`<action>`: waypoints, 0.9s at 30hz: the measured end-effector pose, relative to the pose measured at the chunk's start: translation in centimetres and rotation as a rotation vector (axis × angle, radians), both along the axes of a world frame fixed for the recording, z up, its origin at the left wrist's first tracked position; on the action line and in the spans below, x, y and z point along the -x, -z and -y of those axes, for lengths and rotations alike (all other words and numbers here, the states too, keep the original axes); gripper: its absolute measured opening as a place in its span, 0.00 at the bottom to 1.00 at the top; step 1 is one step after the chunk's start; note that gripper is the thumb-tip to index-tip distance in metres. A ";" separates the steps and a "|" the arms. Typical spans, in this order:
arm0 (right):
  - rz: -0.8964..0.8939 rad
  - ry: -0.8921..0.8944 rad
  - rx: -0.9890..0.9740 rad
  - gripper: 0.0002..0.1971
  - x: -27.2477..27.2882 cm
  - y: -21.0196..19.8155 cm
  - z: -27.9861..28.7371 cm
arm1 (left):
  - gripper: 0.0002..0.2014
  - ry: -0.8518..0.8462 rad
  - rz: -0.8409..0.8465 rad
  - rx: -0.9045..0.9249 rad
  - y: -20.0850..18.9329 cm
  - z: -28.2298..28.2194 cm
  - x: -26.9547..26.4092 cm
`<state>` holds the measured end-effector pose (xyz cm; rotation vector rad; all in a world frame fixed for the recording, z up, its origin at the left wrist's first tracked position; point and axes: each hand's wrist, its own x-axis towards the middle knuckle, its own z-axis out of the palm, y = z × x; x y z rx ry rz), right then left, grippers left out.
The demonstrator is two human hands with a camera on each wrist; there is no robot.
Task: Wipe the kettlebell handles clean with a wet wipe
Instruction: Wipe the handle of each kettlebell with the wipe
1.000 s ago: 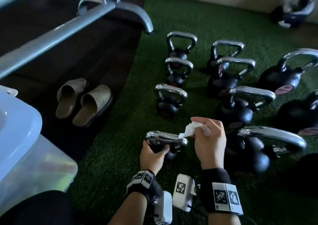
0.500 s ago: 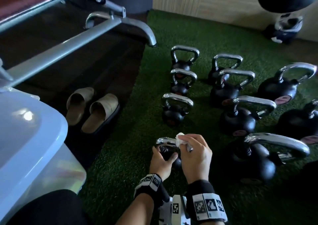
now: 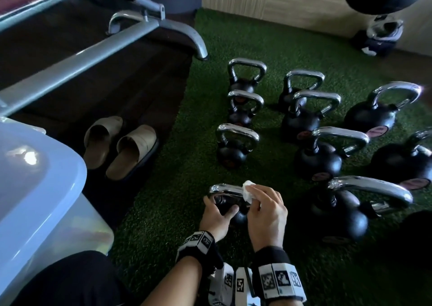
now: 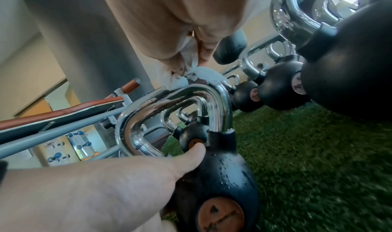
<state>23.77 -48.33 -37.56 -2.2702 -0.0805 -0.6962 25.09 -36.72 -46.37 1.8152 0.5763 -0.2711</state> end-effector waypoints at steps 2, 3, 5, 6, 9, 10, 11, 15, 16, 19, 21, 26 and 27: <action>-0.017 0.067 -0.120 0.21 0.3 0.6 0.7 | 0.39 0.006 0.017 0.002 0.0 -0.1 0.2; -0.051 0.128 -0.212 0.20 0.4 0.9 1.2 | 0.36 0.012 0.024 0.009 -0.1 -0.2 0.2; -0.166 0.226 -0.375 0.17 0.4 1.1 1.7 | 0.36 0.023 0.028 0.041 -0.4 -0.3 0.3; -0.215 0.245 -0.421 0.16 0.3 1.1 1.8 | 0.39 0.024 0.025 0.047 -0.7 -0.4 0.4; -0.258 0.255 -0.517 0.14 0.2 1.1 1.5 | 0.46 0.025 0.008 0.032 -1.0 -0.4 0.5; -0.271 0.277 -0.563 0.14 0.3 1.2 1.4 | 0.44 0.025 0.006 0.031 -1.1 -0.4 0.5; -0.290 0.310 -0.619 0.13 0.4 1.4 1.3 | 0.43 0.032 -0.013 0.029 -1.3 -0.4 0.5; -0.407 0.407 -0.905 0.11 -0.1 3.3 1.4 | 0.54 0.049 -0.093 0.000 -1.9 -0.5 0.2; -0.453 0.419 -0.953 0.11 -0.4 3.9 1.5 | 0.56 0.050 -0.093 0.000 -1.9 -0.6 0.1; -0.562 0.335 -0.962 0.10 -0.8 5.2 2.0 | 0.61 0.056 -0.070 0.013 -2.1 -0.7 0.3; -0.622 0.237 -0.926 0.10 -0.5 4.9 3.0 | 0.69 0.067 -0.080 -0.017 -2.2 -0.8 0.4; -0.635 0.122 -0.811 0.15 1.5 3.6 6.1 | 0.43 0.074 -0.297 -0.116 -3.5 -0.9 1.5; -0.628 0.095 -0.792 0.16 1.9 3.5 6.4 | 0.37 0.064 -0.352 -0.070 -4.0 -1.0 2.0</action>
